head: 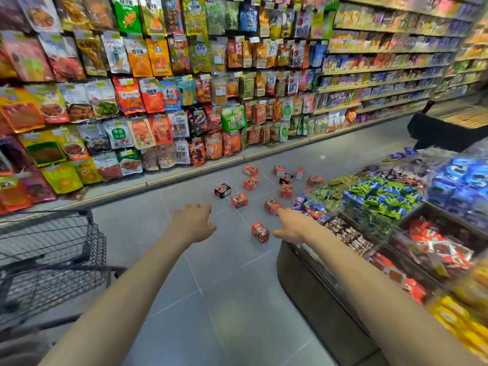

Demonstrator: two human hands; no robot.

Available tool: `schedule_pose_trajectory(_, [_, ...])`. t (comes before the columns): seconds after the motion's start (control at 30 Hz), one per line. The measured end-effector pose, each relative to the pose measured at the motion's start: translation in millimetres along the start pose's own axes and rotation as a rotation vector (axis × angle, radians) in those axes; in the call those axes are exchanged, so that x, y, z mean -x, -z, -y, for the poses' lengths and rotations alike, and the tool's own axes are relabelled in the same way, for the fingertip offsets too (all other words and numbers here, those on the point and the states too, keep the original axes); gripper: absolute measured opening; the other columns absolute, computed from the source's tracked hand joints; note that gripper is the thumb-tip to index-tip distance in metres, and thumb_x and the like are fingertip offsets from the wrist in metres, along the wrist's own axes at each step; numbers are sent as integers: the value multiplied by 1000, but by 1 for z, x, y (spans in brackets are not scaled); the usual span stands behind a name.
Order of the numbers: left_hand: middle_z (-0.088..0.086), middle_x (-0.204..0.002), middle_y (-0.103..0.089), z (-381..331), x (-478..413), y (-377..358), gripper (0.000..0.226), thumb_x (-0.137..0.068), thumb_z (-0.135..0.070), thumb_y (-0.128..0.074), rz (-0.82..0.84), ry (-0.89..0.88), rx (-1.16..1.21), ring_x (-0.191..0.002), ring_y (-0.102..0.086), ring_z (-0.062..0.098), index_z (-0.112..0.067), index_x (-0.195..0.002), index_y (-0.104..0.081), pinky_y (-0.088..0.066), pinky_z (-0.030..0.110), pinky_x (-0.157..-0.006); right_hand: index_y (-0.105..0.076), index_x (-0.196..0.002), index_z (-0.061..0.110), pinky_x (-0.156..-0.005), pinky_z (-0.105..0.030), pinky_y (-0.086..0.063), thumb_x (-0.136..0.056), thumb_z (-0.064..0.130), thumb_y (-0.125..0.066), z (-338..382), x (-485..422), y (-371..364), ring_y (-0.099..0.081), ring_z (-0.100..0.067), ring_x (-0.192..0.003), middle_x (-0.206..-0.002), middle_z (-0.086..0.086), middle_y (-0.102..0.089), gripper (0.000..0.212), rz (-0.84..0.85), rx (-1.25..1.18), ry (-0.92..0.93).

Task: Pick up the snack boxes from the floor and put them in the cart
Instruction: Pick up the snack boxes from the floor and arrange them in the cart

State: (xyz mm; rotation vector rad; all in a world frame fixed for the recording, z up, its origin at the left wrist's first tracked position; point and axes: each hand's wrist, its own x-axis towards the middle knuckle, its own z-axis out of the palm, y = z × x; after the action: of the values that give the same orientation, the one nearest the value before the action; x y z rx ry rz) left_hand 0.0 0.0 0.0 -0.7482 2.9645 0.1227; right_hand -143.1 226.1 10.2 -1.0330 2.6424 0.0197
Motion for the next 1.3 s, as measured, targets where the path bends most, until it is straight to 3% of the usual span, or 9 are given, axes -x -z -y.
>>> schedule_pose_trajectory(0.63, [8, -136, -53, 69, -49, -47, 48, -95, -41, -49, 130, 8, 47, -123, -51, 30, -17, -136, -44, -43, 43, -99, -37, -148, 10, -105, -46, -43, -94, 40, -58, 25, -79, -38, -44, -34, -132, -145, -15, -44, 66, 56, -34, -103])
schedule_pose_trajectory(1.13, [8, -134, -55, 75, -264, -62, 47, -95, -41, -50, 199, 4, 68, -119, -54, 28, -17, -136, -45, -47, 44, -97, -41, -145, 11, -102, -46, -44, -93, 40, -57, -27, -264, -29, -43, -34, -132, -143, -15, -44, 62, 95, -87, -193])
schedule_pose_trajectory(1.3, [9, -135, -54, 76, -327, -72, 48, -95, -41, -50, 255, 6, 63, -121, -52, 30, -16, -136, -46, -46, 43, -98, -40, -147, 13, -107, -47, -41, -93, 42, -57, -43, -319, -29, -43, -36, -133, -145, -17, -44, 64, 195, -103, -219])
